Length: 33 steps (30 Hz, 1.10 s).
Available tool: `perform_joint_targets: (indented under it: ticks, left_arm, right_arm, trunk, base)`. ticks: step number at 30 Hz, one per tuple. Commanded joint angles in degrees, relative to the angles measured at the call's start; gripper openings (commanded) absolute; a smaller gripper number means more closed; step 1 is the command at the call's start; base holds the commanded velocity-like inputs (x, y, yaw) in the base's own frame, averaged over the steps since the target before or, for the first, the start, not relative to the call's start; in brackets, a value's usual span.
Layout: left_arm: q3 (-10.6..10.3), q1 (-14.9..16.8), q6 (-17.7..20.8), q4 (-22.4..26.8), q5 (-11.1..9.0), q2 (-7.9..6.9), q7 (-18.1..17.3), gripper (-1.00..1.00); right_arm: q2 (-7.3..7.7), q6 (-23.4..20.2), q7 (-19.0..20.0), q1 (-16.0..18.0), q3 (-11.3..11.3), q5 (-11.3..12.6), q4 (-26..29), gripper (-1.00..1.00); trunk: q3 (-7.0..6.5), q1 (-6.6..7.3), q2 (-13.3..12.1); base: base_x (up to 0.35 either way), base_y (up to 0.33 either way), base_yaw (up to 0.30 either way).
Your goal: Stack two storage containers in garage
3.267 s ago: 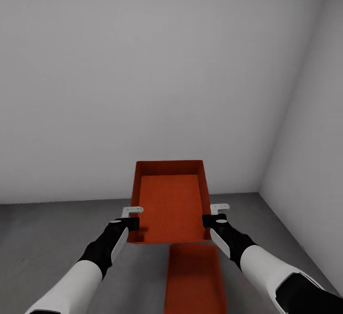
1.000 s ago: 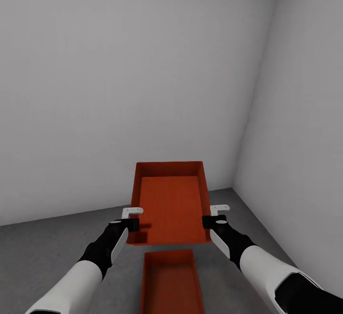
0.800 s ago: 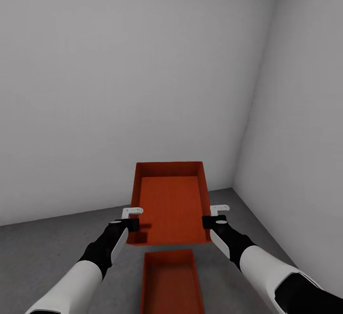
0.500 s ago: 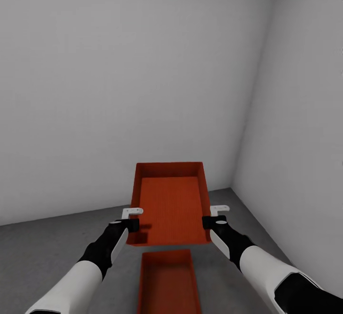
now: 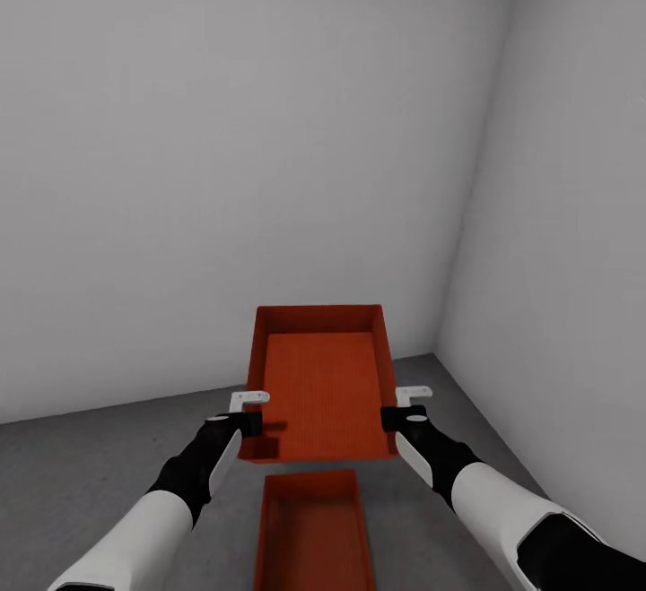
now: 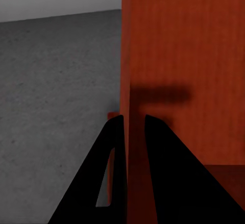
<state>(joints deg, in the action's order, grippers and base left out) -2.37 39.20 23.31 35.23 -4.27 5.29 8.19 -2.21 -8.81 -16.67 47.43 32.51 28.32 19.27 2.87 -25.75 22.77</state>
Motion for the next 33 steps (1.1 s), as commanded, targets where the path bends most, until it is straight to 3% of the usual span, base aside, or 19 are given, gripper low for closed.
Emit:
perform_joint_targets:
  ticks: [1, 10, 20, 33]
  left_arm:
    - [-0.15, 0.09, 0.22, 0.97, -1.53, -0.11, 0.52, -1.00]
    - [-0.14, 0.09, 0.24, 0.95, -1.53, -0.11, 0.52, -1.00]
    - [-0.23, 0.09, 0.13, 0.98, -1.49, -0.11, 0.54, -1.00]
    - [-0.27, 0.09, 0.15, 1.07, -1.49, -0.11, 0.52, -1.00]
  right_arm:
    - [1.50, -0.24, -0.38, 0.03, 1.49, 1.13, -3.22, -1.00]
    - [1.54, -0.25, -0.42, 0.03, 1.44, 1.12, -3.27, -1.00]
    - [1.56, -0.24, -0.46, 0.03, 1.44, 1.13, -3.27, -1.00]
    - [1.54, -0.24, -0.46, 0.03, 1.42, 1.13, -3.27, -1.00]
  trunk:
    - [0.14, -0.04, 0.15]
    - [0.14, -0.04, 0.15]
    - [0.14, -0.04, 0.15]
    - [0.14, -0.04, 0.15]
  base:
    - [0.000, 0.000, 0.000]
    - [0.014, 0.000, 0.000]
    - [0.217, 0.000, 0.000]
    - [0.011, 0.000, 0.000]
